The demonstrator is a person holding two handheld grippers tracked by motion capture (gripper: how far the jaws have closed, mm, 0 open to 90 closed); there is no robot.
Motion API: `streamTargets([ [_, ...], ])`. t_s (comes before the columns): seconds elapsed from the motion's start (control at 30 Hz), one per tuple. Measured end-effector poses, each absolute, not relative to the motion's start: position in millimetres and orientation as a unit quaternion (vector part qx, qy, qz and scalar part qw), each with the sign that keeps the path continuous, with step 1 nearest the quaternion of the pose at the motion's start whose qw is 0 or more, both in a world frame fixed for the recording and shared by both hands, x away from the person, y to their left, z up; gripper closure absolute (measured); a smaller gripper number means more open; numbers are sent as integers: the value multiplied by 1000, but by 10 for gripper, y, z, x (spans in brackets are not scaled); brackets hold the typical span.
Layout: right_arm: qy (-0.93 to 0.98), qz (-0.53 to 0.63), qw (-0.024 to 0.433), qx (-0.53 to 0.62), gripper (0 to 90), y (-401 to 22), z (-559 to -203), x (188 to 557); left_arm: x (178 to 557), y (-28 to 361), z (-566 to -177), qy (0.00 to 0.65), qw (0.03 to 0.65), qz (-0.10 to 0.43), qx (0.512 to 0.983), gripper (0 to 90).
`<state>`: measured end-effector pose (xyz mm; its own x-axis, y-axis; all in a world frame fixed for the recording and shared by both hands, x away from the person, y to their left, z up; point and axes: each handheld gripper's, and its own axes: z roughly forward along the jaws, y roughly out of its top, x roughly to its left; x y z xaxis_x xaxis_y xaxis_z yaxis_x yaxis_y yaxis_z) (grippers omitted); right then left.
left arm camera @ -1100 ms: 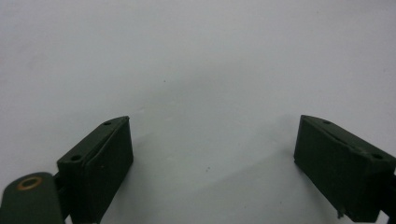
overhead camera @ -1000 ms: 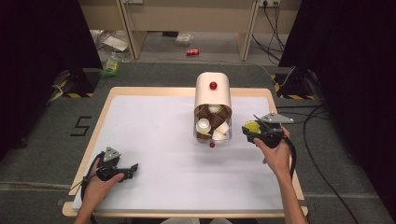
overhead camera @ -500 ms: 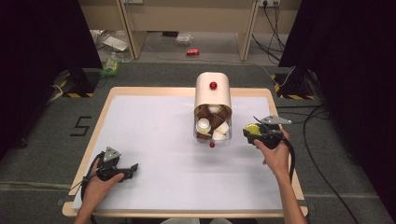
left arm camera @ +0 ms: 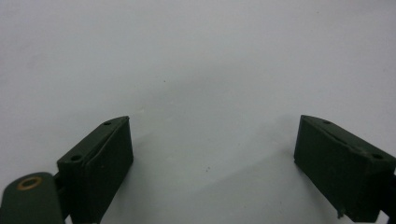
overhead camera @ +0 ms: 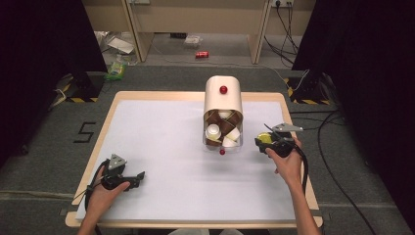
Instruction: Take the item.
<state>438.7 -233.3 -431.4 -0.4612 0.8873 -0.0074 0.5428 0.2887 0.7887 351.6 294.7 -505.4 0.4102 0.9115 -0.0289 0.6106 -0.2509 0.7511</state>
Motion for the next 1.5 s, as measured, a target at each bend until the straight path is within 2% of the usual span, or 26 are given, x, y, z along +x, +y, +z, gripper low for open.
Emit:
streamTargets([
  [0.77,792,337,207,465,407,-2229,-4641,4479,3517,2947,-5054,500,354,213,762,110],
  [1.2,797,333,195,465,404,-2182,-4702,4495,3517,2947,-5054,500,354,213,762,110],
  [1.5,788,344,192,474,257,-2204,-4666,4473,3517,2948,-5055,500,354,213,762,110],
])
